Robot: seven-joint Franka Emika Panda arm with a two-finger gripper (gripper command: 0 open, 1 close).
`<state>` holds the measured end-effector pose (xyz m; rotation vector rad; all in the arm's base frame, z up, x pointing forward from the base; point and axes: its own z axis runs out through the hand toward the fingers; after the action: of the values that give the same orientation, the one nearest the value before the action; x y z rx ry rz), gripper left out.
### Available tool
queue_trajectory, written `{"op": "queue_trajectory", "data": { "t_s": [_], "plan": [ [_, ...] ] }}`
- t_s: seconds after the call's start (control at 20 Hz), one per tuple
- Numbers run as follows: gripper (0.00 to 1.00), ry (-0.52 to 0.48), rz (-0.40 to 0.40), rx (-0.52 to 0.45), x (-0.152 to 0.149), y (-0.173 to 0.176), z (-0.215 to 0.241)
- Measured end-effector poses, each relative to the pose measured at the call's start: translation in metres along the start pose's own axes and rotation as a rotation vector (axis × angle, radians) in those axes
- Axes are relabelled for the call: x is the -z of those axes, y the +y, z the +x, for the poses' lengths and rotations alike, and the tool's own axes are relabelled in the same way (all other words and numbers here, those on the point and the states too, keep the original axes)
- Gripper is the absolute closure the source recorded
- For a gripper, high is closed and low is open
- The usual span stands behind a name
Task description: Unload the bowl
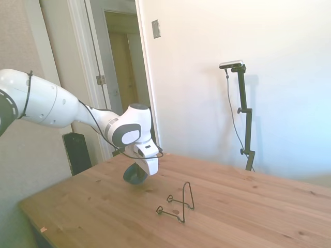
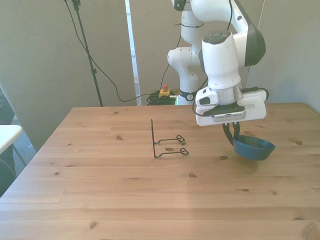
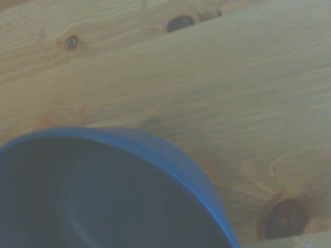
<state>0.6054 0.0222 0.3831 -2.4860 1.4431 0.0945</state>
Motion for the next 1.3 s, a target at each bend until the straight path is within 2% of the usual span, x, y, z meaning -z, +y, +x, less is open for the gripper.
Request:
{"op": "queue_trajectory", "data": {
  "t_s": [0.25, 0.3, 1.0, 1.15, 1.3],
  "plan": [
    [1.0, -0.058, -0.025, -0.008, -0.022, -0.011, 0.002],
    [0.0, -0.058, -0.025, -0.01, -0.022, -0.012, 0.004],
    [0.0, -0.049, -0.02, 0.007, -0.019, -0.007, 0.019],
    [0.0, -0.04, -0.004, 0.022, -0.001, -0.005, 0.021],
    [0.0, -0.019, 0.027, 0.047, 0.03, -0.001, 0.014]
  ]
}}
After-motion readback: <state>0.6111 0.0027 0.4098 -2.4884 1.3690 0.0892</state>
